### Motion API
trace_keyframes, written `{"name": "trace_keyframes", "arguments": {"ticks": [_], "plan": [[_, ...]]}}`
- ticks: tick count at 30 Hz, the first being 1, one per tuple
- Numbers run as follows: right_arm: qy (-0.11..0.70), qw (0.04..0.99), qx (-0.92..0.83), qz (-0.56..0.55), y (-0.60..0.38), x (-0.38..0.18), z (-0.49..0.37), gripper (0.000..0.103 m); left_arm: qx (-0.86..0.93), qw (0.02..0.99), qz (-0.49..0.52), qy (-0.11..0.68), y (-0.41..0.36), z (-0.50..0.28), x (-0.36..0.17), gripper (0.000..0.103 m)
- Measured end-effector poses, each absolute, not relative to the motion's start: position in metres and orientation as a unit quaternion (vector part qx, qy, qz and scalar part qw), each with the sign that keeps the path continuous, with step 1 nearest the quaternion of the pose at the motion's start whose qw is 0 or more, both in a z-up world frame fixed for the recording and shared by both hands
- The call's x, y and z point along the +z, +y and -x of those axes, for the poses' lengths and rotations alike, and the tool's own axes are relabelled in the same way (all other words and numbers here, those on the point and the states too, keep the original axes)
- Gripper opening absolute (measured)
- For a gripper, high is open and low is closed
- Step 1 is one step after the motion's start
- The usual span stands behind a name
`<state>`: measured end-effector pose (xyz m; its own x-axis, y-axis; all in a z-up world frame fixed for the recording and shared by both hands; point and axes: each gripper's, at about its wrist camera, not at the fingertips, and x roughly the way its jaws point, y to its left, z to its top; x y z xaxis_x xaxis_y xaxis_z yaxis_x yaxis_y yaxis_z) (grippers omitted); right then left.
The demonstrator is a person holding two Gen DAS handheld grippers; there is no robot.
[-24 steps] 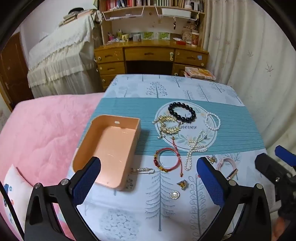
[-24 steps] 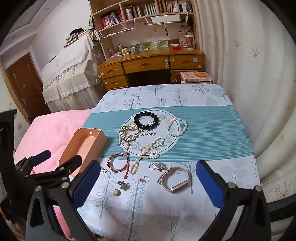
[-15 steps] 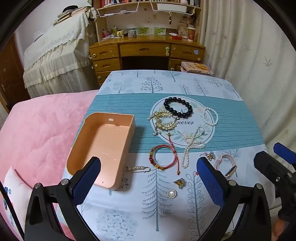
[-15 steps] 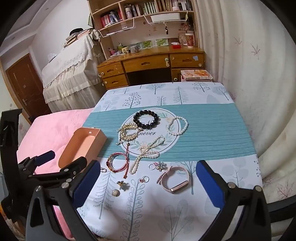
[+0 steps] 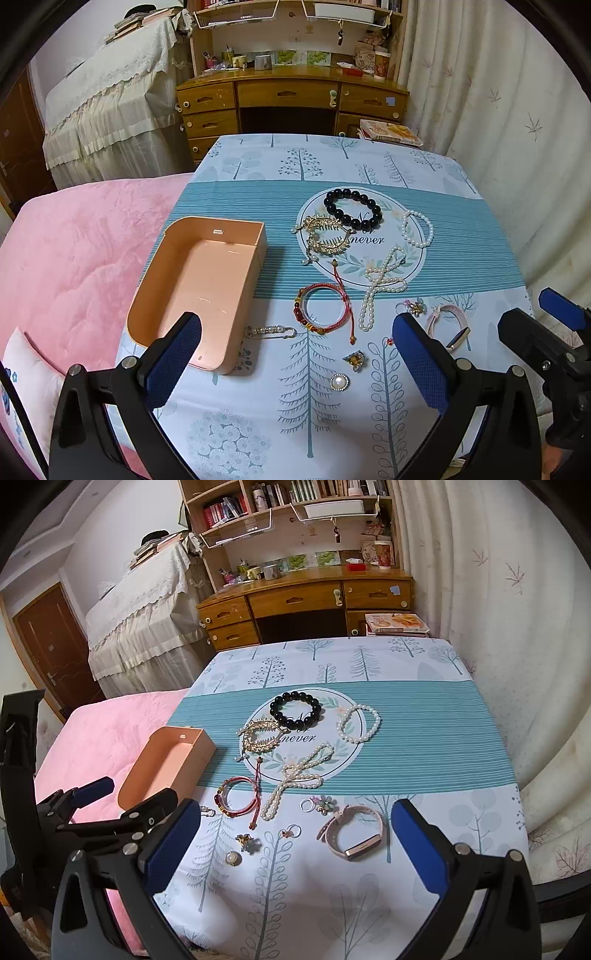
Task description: Organize jewelry
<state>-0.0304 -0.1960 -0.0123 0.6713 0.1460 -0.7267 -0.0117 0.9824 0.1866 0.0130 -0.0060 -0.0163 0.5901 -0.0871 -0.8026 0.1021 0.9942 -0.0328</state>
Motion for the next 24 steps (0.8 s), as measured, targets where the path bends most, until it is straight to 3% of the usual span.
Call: {"name": "trace_keyframes", "arguments": {"ticks": [24], "plan": [[0.413,0.906,0.049,-0.077,-0.1891,-0.0172,0.0327,0.103,-0.053,0.892,-0.008,0.449,-0.0095,-0.0107,-0.0139,0.102]]}}
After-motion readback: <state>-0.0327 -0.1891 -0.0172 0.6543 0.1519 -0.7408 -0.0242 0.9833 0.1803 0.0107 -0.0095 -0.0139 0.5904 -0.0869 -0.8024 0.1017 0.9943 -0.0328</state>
